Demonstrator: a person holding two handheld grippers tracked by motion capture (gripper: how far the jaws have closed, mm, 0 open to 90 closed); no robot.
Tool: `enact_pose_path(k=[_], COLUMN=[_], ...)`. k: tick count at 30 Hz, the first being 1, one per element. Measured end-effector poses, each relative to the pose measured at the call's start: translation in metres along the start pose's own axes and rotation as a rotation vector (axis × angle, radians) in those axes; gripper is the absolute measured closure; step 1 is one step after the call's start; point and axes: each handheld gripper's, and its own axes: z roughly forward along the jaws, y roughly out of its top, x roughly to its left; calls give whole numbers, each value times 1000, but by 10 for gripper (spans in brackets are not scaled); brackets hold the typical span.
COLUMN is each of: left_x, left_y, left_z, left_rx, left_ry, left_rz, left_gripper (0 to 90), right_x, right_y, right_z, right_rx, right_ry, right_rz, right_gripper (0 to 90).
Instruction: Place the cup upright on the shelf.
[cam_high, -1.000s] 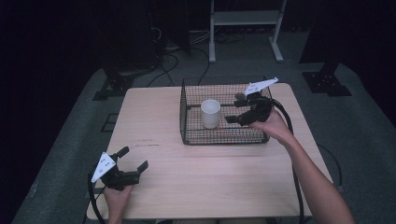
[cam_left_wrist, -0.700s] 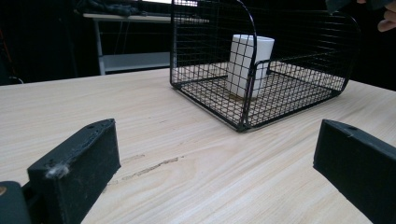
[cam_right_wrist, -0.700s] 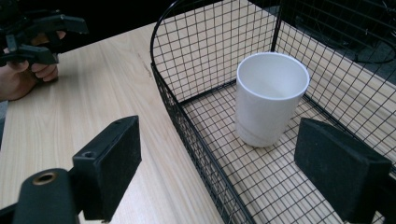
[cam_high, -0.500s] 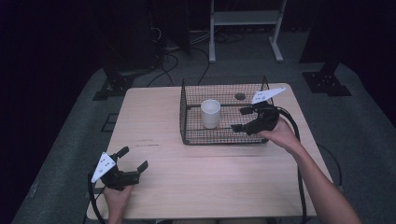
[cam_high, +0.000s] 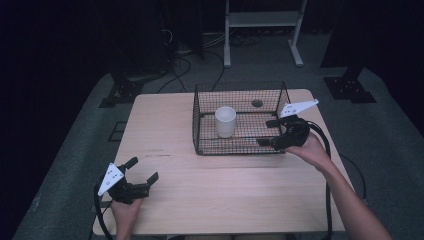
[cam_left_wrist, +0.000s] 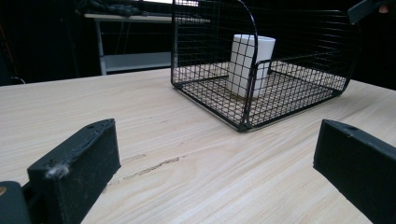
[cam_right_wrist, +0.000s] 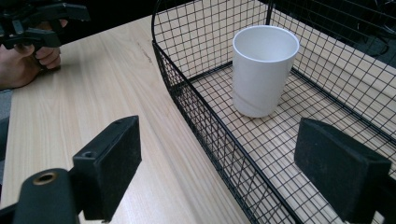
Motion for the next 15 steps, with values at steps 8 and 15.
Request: enact_pose_path(k=[8,15], left_x=[0,0], left_y=[0,0], left_z=[0,0], left_rx=[-1,0], left_ry=[1,2], left_rz=[2,2], left_gripper=[0,0], right_x=[-1,-1], right_y=[-11,-21], right_z=[-6,-13], right_rx=[-1,-15], right_ry=[-6,-13], right_rz=[16,29], right_gripper=[140,140])
